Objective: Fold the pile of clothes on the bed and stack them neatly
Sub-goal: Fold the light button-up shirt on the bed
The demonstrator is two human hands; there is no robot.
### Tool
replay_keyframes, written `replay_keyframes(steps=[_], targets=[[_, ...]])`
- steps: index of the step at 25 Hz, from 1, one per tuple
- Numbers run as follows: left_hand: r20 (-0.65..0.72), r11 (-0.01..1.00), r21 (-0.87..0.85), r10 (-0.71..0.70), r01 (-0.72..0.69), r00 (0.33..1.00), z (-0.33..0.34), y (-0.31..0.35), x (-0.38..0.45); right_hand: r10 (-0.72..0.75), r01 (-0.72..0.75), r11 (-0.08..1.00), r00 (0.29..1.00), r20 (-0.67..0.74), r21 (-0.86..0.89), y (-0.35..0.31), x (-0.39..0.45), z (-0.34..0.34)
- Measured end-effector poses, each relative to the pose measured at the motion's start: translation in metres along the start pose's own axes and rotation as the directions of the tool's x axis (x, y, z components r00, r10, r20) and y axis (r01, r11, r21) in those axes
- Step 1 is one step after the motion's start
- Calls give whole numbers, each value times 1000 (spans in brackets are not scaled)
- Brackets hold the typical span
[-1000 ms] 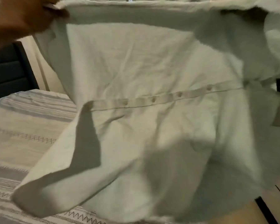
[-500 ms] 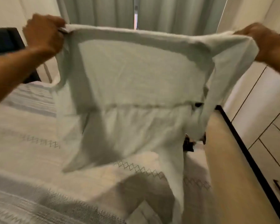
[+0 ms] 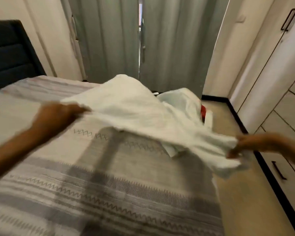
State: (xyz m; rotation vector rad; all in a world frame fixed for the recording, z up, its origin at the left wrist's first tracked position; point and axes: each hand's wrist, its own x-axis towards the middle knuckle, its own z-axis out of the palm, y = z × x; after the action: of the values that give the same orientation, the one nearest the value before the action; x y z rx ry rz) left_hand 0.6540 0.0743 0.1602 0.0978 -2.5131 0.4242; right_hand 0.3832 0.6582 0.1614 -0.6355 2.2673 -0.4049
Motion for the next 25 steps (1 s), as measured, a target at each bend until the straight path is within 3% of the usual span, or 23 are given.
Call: replay_keyframes(steps=[2,3,4,6,7,9,11,12,13,15,17,18,19,21,23,25], targets=[[296,995,1,97,-102,950,26,55,-79,129,-131,991,989,-74,-18,43,14,43],[535,988,-22,143,-156,832,43,92,-123,178,-176,984,981,-76,26,77,16,74],[662,986,-64,160,-157,732,65,110,-159,193,-179,976,974,-120,121,104,16,98],[731,983,-141,185,-120,656,91,136,-208,259,-193,912,955,-145,361,116,-10,115],[777,981,-164,194,-104,599,99,141,-221,293,-230,871,952,-84,434,115,-31,119],[818,973,-164,227,-165,528,98,152,-240,321,-337,857,941,108,390,113,-65,129],[823,976,-150,212,-159,526,91,149,-250,288,-348,911,921,263,220,116,-84,131],[812,975,-143,215,-172,543,95,141,-244,278,-326,926,930,240,191,118,-87,122],[800,976,-111,198,-186,566,82,135,-246,245,-265,947,961,127,181,115,-97,122],[744,981,-63,170,-186,646,74,120,-238,187,-136,892,979,-78,432,128,-96,109],[733,989,-53,132,-137,668,60,115,-246,198,-138,785,980,-34,604,121,-103,114],[728,993,-39,108,-115,677,51,115,-254,200,-180,810,979,25,558,115,-107,127],[713,995,-59,99,-81,694,46,114,-254,215,-228,867,973,79,444,105,-108,135],[662,972,-205,49,118,748,43,110,-259,182,-187,929,982,46,320,92,-111,146],[615,902,-357,31,243,788,46,107,-256,184,-137,940,975,-126,312,81,-107,138],[556,848,-455,33,271,830,55,102,-247,155,-70,937,961,-228,342,73,-108,120]])
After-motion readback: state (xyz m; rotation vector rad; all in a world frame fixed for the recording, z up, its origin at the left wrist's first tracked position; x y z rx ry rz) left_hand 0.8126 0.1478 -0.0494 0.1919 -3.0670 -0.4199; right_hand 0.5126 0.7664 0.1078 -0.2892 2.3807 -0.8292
